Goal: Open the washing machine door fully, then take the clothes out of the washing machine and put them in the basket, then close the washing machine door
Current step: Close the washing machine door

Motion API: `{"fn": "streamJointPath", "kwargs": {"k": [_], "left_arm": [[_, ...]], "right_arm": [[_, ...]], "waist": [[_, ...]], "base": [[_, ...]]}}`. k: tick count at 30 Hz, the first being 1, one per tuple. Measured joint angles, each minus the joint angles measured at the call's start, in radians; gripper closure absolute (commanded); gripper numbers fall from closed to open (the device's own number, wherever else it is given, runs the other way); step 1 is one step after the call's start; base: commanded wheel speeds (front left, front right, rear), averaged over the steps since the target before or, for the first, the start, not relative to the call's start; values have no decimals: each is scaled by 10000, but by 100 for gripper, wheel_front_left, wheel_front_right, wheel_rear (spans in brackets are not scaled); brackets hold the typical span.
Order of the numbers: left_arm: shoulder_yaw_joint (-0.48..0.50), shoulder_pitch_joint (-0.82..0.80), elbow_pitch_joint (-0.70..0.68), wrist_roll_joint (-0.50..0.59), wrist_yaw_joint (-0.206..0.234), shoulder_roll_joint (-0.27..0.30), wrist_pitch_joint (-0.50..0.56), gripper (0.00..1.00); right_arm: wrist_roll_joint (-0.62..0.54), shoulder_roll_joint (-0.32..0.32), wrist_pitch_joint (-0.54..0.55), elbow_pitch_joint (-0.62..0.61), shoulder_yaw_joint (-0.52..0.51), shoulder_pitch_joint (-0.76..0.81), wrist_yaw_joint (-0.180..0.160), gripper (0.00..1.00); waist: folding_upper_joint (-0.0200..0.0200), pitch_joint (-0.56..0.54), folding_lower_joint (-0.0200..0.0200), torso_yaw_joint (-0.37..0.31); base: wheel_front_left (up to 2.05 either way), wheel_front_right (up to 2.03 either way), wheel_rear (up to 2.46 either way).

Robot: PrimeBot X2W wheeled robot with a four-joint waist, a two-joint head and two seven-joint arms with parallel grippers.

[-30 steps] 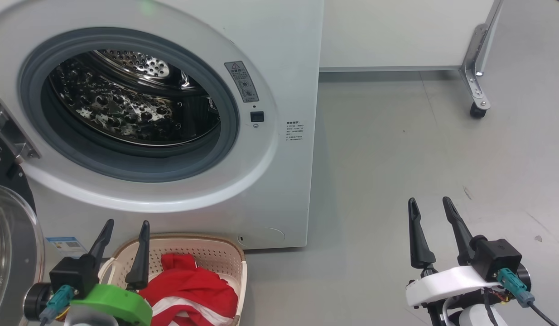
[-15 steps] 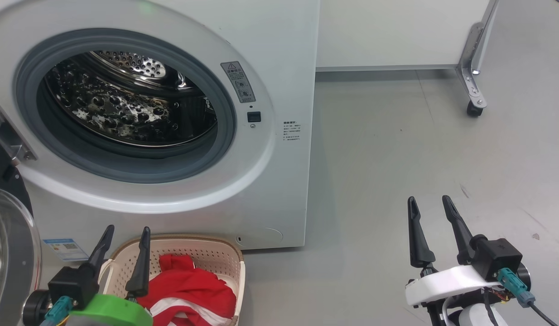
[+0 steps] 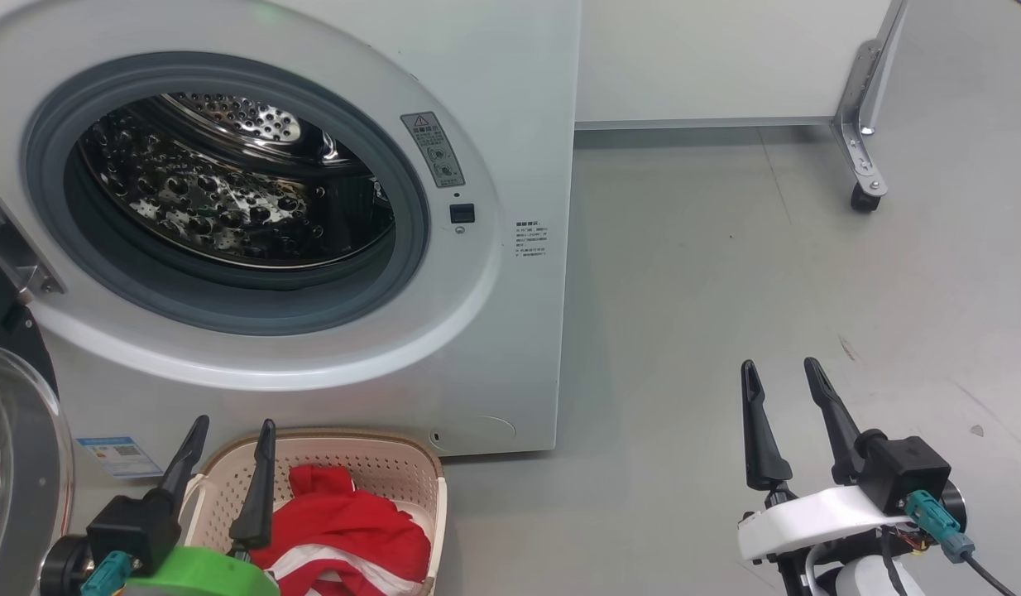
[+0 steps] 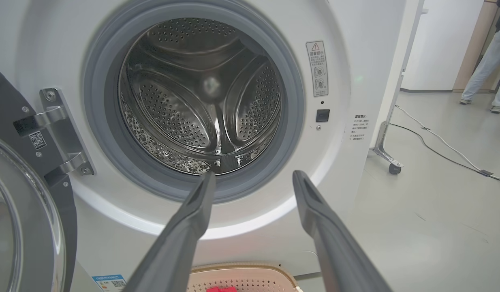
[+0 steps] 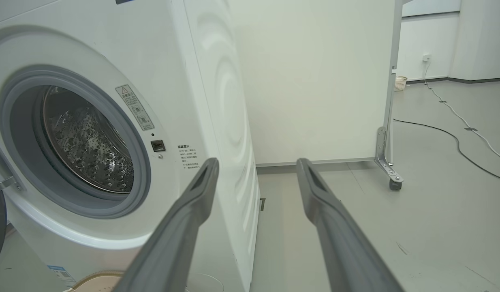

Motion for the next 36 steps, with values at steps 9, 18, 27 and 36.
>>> {"fn": "streamJointPath", "kwargs": {"k": [9,18,27,36], "left_arm": [[10,44,-153,13,0,0,0,0],[-6,205,-261,13,0,2,0,0],[-12,228,-314,15,0,4,0,0],[-8,323,-385,10,0,2,0,0]], "right_arm": [[0,0,0,0,38,0,4,0],[0,0,0,2,79,0,4,0],[0,0,0,2,84,0,4,0],[2,0,0,2,86,0,2,0]], "waist": [[0,-21,0,3],[0,-36,0,-11],[0,-6,0,-31],[0,43,0,-44]], "base": [[0,0,0],[0,0,0],[0,2,-1],[-24,25,-1]]}}
